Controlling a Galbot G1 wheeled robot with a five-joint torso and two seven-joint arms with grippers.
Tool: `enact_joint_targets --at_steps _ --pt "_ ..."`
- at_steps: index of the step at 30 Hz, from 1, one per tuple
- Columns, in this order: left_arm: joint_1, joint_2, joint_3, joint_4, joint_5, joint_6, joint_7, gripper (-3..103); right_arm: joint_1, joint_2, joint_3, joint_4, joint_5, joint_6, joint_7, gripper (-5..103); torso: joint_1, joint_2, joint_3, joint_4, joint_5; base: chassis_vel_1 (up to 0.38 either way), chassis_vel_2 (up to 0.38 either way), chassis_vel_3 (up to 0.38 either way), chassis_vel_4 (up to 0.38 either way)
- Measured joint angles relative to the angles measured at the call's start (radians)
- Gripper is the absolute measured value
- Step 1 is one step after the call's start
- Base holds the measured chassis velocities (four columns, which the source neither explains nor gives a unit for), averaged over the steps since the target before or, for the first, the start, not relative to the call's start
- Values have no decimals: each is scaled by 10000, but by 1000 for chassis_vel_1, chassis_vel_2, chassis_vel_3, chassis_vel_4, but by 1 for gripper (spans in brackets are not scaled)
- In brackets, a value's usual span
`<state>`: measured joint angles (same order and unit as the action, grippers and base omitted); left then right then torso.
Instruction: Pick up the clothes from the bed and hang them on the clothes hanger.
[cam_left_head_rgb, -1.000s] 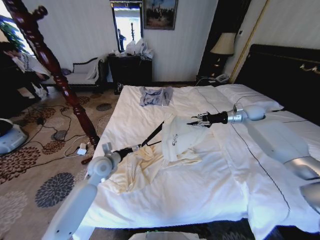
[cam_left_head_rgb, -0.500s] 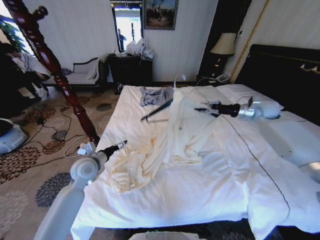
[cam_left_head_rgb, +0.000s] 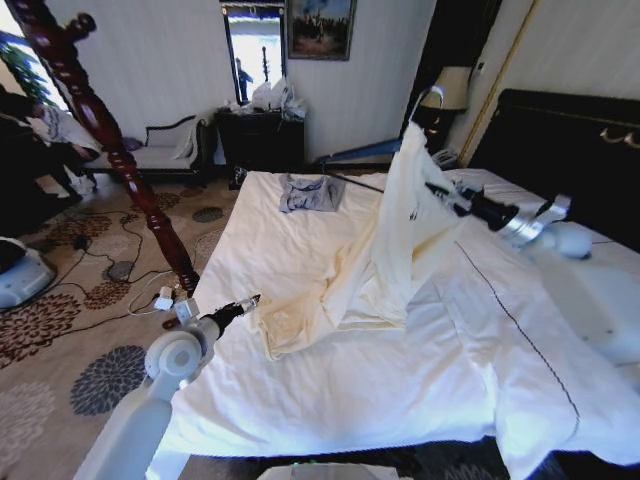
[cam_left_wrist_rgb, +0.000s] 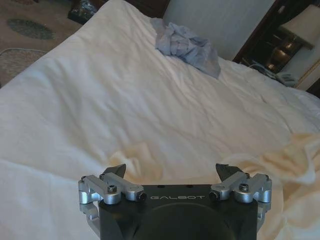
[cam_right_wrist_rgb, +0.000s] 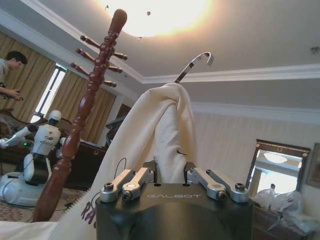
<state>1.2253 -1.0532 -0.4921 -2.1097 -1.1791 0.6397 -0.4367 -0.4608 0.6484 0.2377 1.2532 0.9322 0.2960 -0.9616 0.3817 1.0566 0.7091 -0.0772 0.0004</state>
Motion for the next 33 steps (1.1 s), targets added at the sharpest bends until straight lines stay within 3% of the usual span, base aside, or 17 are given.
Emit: enact_joint_targets --at_steps 3,7,9,14,19,24,27,33 --pt "44 16 -32 -39 -10 2 -1 100 -179 221 -34 102 -512 91 -29 23 1 0 0 3 -4 0 0 0 0" --pt "95 -65 -35 -46 -4 -18 24 100 -248 528 -528 -18 -1671 539 -281 23 0 1 -1 -9 -8 0 0 0 0" --pt "116 -279 -35 11 9 -73 58 100 -462 1068 -430 -215 -2544 788 -484 23 1 0 0 -3 -4 0 0 0 0" --pt "-120 -785 258 241 -11 -274 221 100 -974 1684 179 40 -2985 860 -401 23 1 0 1 -5 -4 0 0 0 0" --pt "-737 -1292 894 934 540 -495 414 100 -838 1663 179 547 -2903 837 -206 23 2 0 0 -13 -6 0 0 0 0" --pt "-1472 -1777 1518 1788 976 -656 600 100 -259 1633 -420 813 -2384 662 -123 23 1 0 1 4 -6 0 0 0 0" --pt "-1960 -2072 1955 2325 1093 -736 707 100 -181 1592 -534 981 -2170 576 -26 23 3 0 1 -3 -6 0 0 0 0" --pt "-3125 -3389 2970 3605 1086 -857 952 101 2 1605 -746 1237 -1968 487 98 23 3 -1 1 -7 -3 0 0 0 0"
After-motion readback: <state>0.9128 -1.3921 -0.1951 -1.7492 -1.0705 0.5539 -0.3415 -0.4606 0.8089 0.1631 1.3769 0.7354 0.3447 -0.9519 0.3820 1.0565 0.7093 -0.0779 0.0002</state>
